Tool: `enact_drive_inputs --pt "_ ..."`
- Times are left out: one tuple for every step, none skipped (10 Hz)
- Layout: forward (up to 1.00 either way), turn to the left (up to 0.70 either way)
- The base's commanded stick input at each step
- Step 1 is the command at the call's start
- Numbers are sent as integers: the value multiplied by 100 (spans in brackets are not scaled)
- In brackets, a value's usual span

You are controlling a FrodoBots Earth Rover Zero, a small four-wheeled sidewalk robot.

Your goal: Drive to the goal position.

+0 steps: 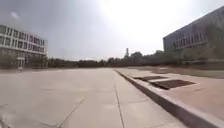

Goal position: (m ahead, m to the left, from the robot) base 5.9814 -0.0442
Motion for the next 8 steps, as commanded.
enact_drive_inputs --pt "70 2" --pt "70 2" --pt "70 2" --pt "70 2" --pt "70 2" --pt "70 2" --pt "70 2" --pt "70 2"
